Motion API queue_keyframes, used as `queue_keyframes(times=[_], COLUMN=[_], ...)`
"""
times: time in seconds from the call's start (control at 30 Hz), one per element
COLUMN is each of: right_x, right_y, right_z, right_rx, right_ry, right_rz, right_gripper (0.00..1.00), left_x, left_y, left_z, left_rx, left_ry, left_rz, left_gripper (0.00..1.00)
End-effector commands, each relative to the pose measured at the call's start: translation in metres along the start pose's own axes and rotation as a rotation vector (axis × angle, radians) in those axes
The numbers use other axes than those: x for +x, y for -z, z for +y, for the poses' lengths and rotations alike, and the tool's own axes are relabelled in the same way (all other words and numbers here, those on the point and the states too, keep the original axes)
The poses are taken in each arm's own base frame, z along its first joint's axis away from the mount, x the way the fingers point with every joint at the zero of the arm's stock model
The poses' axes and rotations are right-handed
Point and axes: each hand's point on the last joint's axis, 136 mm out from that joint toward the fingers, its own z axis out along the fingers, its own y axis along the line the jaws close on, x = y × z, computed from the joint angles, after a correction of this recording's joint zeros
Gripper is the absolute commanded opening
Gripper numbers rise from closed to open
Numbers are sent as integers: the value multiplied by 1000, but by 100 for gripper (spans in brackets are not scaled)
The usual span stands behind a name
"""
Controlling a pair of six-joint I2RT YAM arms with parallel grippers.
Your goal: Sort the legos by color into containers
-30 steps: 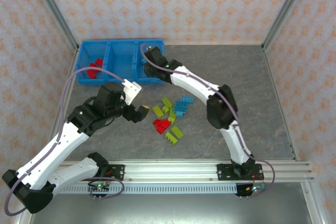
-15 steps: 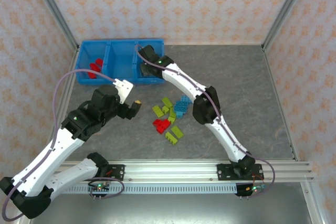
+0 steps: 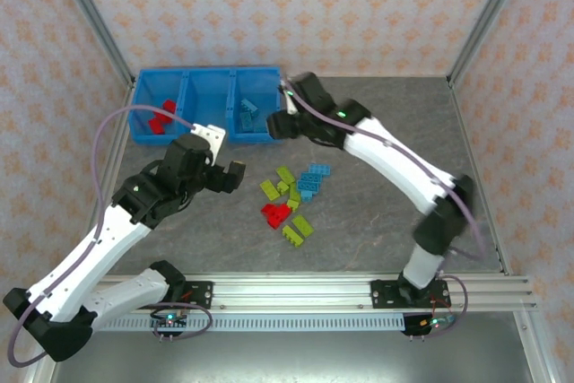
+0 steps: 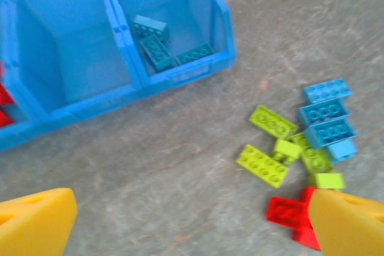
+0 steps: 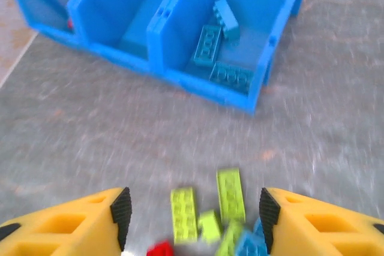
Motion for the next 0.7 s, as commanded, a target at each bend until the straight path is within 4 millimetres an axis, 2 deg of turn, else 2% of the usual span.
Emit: queue_keyframes(times=[0.0, 0.13, 0.23, 0.3, 0.47, 0.6, 0.67], right_x=[33, 86, 115, 131, 142, 138, 135], right_y=[31, 56, 67, 67, 57, 51, 50], right_z=[-1, -18, -30, -39, -51, -47, -46], right_rx=[-72, -76, -59, -36, 24, 16, 16], right_ry=[-55, -125, -170, -193, -223, -218, -215], right_rz=[-4, 24, 42, 52, 63, 81, 88], right_gripper=[63, 67, 69, 70, 72, 72, 72], left_x=[21, 50, 71, 87, 119, 133, 140], left_y=[-14, -44, -63, -74, -104, -124, -133], left_z=[-19, -40, -66, -84, -112, -119, -116], left_rx=[86, 127, 179, 200, 175, 152, 118], left_ry=[256, 447, 480, 450, 328, 304, 293], left_rz=[99, 205, 249, 292, 406, 462, 481], left_gripper=[100, 100, 100, 100, 100, 100, 96])
